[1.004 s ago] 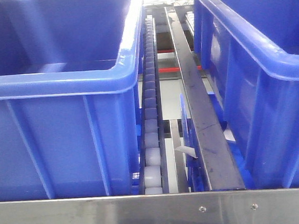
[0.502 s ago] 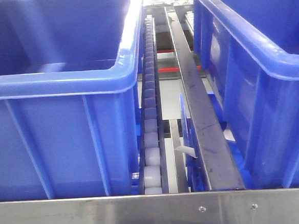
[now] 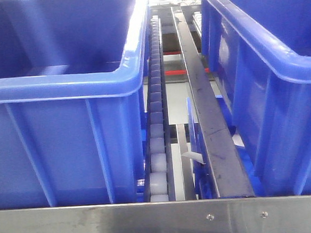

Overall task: Pick and sort blue part to right shelf
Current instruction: 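Move the left gripper over a blue bin and release the part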

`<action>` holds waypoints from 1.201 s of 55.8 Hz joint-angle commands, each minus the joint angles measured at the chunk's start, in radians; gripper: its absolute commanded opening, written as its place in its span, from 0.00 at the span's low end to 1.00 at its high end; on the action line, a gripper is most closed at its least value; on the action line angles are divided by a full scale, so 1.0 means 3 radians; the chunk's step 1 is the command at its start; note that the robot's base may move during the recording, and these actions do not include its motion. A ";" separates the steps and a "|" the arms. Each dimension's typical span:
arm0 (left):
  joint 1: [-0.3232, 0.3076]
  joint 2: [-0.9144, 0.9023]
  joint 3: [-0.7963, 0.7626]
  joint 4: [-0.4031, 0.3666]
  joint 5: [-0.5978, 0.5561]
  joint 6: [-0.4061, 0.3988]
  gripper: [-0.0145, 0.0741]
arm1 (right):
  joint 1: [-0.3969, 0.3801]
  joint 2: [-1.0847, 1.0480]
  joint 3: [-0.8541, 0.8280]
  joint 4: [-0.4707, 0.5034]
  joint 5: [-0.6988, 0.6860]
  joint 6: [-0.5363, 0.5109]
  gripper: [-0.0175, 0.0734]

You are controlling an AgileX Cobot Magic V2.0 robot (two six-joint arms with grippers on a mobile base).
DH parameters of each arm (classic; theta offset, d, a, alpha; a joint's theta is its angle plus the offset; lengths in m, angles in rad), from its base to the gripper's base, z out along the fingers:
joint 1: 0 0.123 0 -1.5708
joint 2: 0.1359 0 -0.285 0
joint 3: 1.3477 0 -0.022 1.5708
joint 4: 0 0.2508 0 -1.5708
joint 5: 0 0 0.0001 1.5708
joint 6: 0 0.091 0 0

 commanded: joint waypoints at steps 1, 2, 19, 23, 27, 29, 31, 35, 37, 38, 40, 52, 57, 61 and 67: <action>-0.0013 0.0432 -0.0306 -0.0020 -0.0220 0.0008 0.54 | -0.0012 0.0011 -0.0086 -0.0077 -0.0316 -0.0026 0.38; -0.0013 0.0509 -0.0360 -0.0020 -0.0213 0.0008 0.54 | -0.0012 0.0011 -0.0086 -0.0077 -0.0316 -0.0026 0.38; -0.0013 0.1992 -0.1327 -0.0041 0.0416 0.0008 0.54 | -0.0012 0.0011 -0.0086 -0.0077 -0.0313 -0.0026 0.38; -0.0013 0.2206 -0.1523 -0.0041 0.0572 0.0008 0.54 | -0.0012 0.0011 -0.0086 -0.0077 -0.0313 -0.0026 0.38; -0.0013 0.2343 -0.1658 -0.0050 0.0679 0.0008 0.54 | -0.0012 0.0011 -0.0086 -0.0077 -0.0313 -0.0026 0.38; -0.0013 0.2380 -0.1685 -0.0050 0.0698 0.0008 0.55 | -0.0012 0.0011 -0.0086 -0.0077 -0.0313 -0.0026 0.38; -0.0013 0.2382 -0.1694 -0.0050 0.0705 0.0008 0.55 | -0.0012 0.0011 -0.0086 -0.0077 -0.0313 -0.0026 0.38; -0.0013 0.2373 -0.1694 -0.0050 0.0692 0.0008 0.57 | -0.0012 0.0011 -0.0086 -0.0077 -0.0313 -0.0026 0.38; -0.0013 0.2369 -0.1694 -0.0050 0.0692 0.0008 0.60 | -0.0012 0.0011 -0.0086 -0.0077 -0.0310 -0.0026 0.38; -0.0013 0.2367 -0.1694 -0.0050 0.0692 0.0008 0.62 | -0.0012 0.0011 -0.0086 -0.0077 -0.0305 -0.0026 0.38; -0.0013 0.2361 -0.1694 -0.0056 0.0705 0.0008 0.67 | -0.0012 0.0011 -0.0086 -0.0077 -0.0294 -0.0026 0.38; -0.0013 0.2306 -0.1694 -0.0055 0.0815 0.0008 0.88 | -0.0012 0.0011 -0.0086 -0.0077 -0.0239 -0.0026 0.38; -0.0013 0.2190 -0.1694 -0.0055 0.0822 0.0016 0.88 | -0.0012 0.0011 -0.0086 -0.0077 -0.0239 -0.0026 0.38; -0.0013 0.1967 -0.1694 -0.0055 0.0822 0.0062 0.88 | -0.0012 0.0011 -0.0086 -0.0077 -0.0239 -0.0026 0.38; -0.0013 0.1631 -0.1617 -0.0063 0.0805 0.0109 0.87 | -0.0012 0.0011 -0.0086 -0.0077 -0.0239 -0.0026 0.38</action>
